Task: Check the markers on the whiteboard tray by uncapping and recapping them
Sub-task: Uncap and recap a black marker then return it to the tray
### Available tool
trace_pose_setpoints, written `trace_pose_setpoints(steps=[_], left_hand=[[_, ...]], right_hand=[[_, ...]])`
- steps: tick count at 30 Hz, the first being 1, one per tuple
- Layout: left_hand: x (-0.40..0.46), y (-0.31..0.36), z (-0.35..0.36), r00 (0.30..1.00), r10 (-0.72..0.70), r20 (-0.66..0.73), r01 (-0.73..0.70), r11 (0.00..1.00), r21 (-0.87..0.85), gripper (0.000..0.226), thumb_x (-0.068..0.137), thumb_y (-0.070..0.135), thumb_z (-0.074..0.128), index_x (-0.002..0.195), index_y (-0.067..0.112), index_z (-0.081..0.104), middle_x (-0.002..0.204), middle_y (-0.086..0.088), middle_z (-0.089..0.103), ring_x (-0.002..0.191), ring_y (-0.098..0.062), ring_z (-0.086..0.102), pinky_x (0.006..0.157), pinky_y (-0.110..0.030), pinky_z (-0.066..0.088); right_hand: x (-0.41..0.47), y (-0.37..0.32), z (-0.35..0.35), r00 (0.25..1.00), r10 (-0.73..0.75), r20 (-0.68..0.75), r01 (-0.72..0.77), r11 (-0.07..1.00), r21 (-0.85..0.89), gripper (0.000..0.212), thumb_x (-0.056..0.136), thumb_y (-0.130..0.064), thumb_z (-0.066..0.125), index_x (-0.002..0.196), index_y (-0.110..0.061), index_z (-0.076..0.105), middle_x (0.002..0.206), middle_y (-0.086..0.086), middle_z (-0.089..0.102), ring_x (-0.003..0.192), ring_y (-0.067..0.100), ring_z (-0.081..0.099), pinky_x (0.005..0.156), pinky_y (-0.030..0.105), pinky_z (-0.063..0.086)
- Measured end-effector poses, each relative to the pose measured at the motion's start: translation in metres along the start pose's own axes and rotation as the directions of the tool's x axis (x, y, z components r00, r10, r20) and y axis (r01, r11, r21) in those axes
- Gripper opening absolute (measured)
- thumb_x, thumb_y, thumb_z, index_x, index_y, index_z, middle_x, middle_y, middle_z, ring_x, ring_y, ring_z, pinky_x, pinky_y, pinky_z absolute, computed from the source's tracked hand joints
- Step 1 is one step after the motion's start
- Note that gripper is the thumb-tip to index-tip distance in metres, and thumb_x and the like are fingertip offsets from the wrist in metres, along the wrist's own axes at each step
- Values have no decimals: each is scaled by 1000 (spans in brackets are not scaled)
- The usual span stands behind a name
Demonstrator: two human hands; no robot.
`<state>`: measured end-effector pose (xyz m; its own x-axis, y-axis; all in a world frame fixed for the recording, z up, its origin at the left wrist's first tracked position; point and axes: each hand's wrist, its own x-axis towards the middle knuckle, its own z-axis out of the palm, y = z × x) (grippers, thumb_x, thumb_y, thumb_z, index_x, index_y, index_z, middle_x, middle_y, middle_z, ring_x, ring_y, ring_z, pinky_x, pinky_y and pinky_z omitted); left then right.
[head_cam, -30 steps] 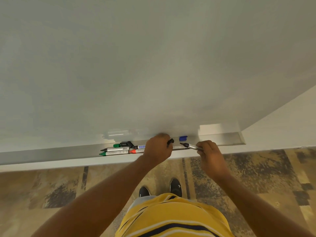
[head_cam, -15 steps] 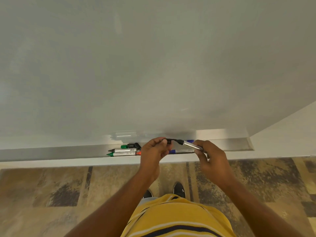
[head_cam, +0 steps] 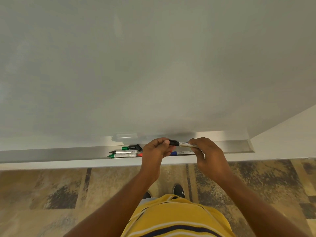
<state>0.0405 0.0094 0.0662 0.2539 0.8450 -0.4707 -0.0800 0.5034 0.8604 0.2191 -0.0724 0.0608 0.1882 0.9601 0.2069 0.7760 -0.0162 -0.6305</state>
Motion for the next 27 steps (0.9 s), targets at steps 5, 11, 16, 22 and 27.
trace_pose_setpoints(steps=[5,11,16,22,27], left_hand=[[5,2,-7,993,118,-20,-110,968,226,13,89,22,67,97,18,76,76,-1,77,72,-16,72,71,-27,60],[10,5,-7,993,105,-50,-86,953,292,13,89,19,66,95,14,76,65,3,75,60,-10,68,62,-20,57],[14,10,-6,997,50,-67,-30,959,283,10,90,18,66,88,18,76,67,-2,74,63,-16,68,69,-29,60],[25,8,-11,998,15,57,-37,919,392,19,90,17,66,78,27,76,73,-4,75,66,-11,70,62,-17,56],[41,-12,-19,996,74,44,-85,763,641,20,93,17,58,82,19,75,80,-6,74,75,-21,68,76,-29,57]], right_hand=[[7,-1,-6,999,-30,21,31,999,-23,33,85,2,61,113,-15,63,104,3,68,92,20,59,83,25,46],[13,-6,1,1000,-13,-22,13,1000,-18,37,79,12,65,109,-8,68,104,11,69,93,27,63,86,22,45],[20,-8,5,999,-42,-20,41,998,-40,41,74,15,68,108,-7,68,104,13,70,92,29,64,84,30,50],[16,20,13,997,-58,53,59,998,-19,37,82,7,64,113,-13,65,109,7,67,98,23,60,89,23,45],[11,59,32,996,66,59,-62,996,-70,36,78,13,62,107,-9,67,106,7,59,98,21,55,86,21,44]])
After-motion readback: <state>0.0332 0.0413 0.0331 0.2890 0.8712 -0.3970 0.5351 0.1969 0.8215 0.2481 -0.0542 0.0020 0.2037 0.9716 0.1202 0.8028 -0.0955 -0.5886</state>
